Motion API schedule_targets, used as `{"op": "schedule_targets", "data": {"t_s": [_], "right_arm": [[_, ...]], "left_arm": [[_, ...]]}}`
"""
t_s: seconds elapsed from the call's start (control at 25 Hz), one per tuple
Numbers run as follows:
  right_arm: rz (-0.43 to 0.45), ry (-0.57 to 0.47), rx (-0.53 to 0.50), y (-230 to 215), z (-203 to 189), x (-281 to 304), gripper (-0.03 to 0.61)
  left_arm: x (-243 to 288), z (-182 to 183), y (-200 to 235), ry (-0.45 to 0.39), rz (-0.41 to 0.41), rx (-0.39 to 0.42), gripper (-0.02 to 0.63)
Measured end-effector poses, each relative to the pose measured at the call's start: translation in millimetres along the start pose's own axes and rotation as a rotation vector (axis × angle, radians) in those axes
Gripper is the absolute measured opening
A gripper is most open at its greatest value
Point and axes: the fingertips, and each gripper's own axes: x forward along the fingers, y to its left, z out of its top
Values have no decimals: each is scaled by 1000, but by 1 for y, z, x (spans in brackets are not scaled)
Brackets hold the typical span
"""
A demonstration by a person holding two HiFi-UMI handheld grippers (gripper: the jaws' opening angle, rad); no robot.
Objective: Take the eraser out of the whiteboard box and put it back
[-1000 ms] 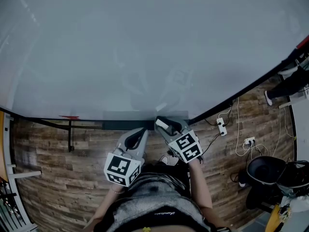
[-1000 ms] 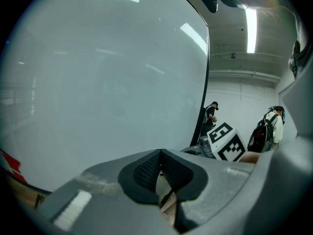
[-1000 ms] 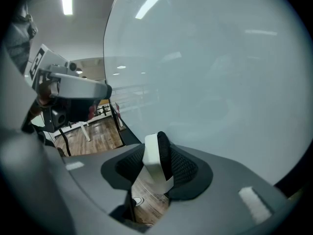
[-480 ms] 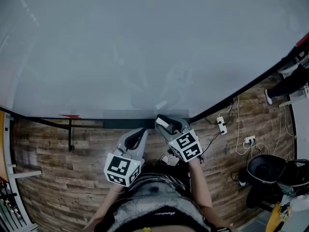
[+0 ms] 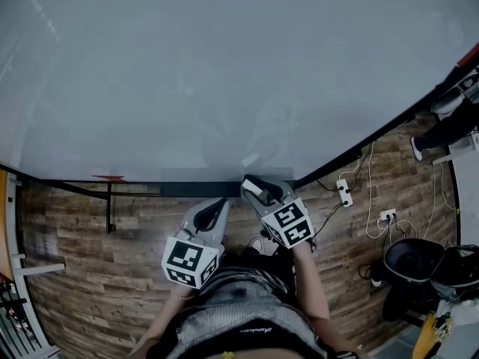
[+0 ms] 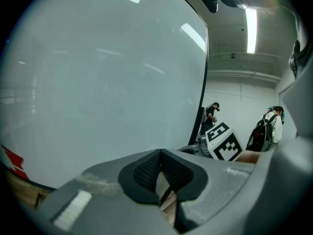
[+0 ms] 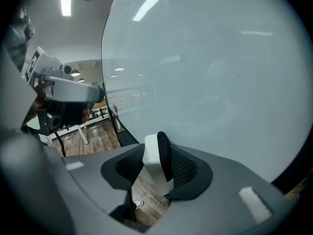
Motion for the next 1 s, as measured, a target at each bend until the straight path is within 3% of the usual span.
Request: {"op": "schedule_targets", "data": {"t_s": [0.64,1.0], "right_arm": [[10,-6,8,2,0,-1,172],[82,-59,81,9,7,-13,229]], "left_arm": [[-2,-2,-7,1,-10,5,2],[-3,-5,-11,12,-17,18,2]]}}
